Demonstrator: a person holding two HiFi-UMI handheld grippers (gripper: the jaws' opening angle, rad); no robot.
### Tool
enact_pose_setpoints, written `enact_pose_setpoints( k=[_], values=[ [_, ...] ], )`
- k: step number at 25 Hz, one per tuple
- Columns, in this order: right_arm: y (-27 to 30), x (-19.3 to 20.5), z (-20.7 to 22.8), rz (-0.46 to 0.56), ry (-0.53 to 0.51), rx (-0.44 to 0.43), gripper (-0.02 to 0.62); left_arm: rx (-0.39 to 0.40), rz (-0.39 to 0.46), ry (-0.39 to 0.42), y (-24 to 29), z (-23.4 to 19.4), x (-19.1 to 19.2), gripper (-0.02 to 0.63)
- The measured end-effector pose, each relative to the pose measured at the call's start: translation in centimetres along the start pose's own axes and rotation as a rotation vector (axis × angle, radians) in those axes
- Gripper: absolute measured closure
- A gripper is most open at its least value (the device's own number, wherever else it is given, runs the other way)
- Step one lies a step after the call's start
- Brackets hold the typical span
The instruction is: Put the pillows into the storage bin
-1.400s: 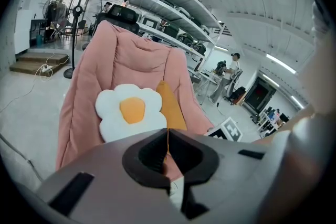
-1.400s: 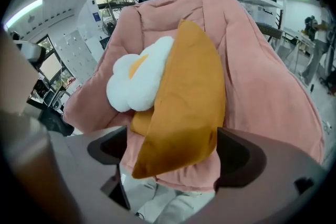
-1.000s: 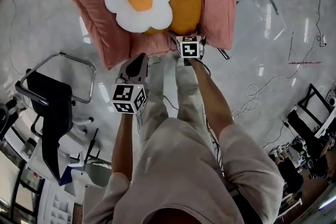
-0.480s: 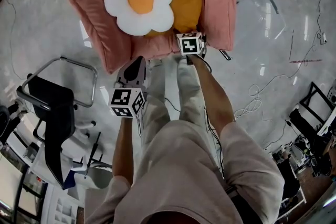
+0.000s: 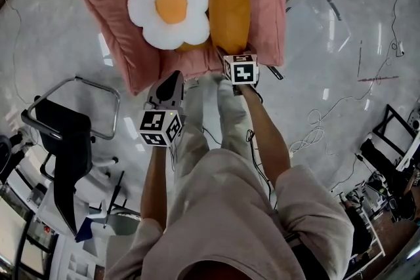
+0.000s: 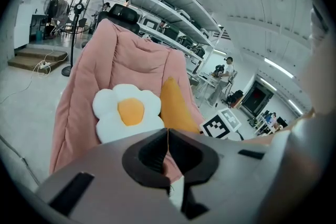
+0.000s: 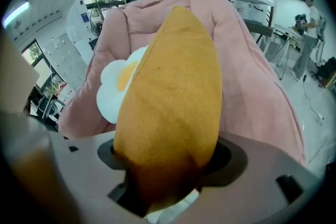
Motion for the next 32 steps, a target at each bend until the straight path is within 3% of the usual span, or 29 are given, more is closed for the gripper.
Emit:
enact_pose_setpoints(
  k=[10,16,24,32],
  values=[
    [-10.4,-1.1,-0.9,0.185,-0.044,-0.05,0.244,0.039,-0.003,0.053,1.9,3.6,-1.3,0.594],
    [-16.0,-1.3,1.3,0.276,-0.036,-0.034,0.242,0.087,-0.016,0.115,4.5,7.7,-2.3,0.594],
    [-22.3,0.3,10.0,0.359,0.088,0.082,0.241,0.19,-0.054,0.212,9.1,15.7,-3.0,0.594],
    [-25.1,5.9,20.8,0.352,0.268,0.242,0.239,0.324,-0.124,0.323,14.4,24.3,-2.2,0.594]
  ],
)
Point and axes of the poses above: the fingertips, and each gripper's own axes: y forward along the fingers, z to its right, x out of its underside, the point moved 4 cm from there along -y, backward along the fingers
